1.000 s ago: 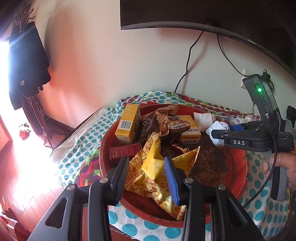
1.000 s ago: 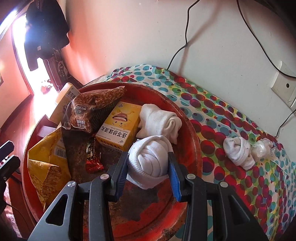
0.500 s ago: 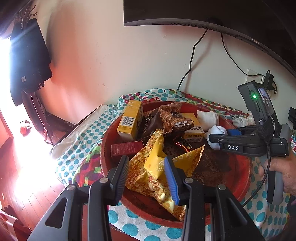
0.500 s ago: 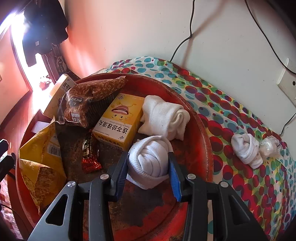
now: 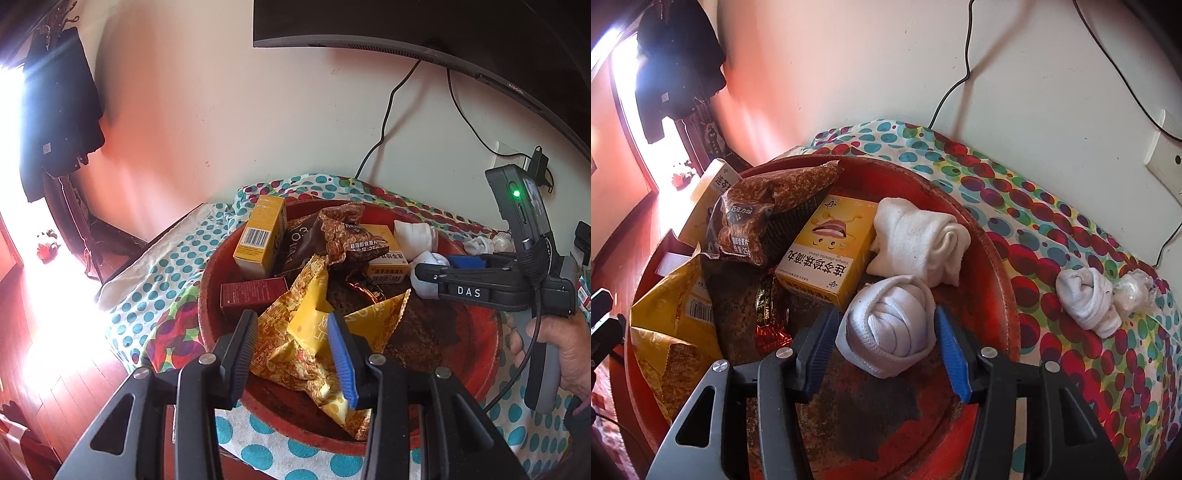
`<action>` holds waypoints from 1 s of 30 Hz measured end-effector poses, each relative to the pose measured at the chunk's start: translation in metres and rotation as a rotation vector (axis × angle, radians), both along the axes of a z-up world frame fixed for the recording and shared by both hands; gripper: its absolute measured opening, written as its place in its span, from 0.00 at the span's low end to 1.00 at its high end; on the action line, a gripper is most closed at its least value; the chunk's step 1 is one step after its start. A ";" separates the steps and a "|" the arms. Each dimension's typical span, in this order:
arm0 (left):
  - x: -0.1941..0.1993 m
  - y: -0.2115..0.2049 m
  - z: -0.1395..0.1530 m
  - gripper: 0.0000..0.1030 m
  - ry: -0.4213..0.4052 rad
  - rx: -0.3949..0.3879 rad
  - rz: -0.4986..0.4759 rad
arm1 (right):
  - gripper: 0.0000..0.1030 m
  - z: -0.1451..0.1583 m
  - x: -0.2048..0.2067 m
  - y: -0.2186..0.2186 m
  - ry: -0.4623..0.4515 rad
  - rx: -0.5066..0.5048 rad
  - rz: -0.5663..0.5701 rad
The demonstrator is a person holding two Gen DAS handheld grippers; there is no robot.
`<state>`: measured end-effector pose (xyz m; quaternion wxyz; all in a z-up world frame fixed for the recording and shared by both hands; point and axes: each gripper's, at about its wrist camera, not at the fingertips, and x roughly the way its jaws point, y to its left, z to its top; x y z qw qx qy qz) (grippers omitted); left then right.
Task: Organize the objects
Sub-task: 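Open the right gripper to release the sock in the tray, then move the right gripper to the plastic-wrapped white bundle on the sheet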
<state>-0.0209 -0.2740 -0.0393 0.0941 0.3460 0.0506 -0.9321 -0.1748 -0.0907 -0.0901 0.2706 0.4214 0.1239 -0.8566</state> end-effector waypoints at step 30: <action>-0.003 0.010 -0.007 0.39 0.004 -0.052 -0.013 | 0.66 -0.009 -0.121 0.172 0.130 0.044 -0.424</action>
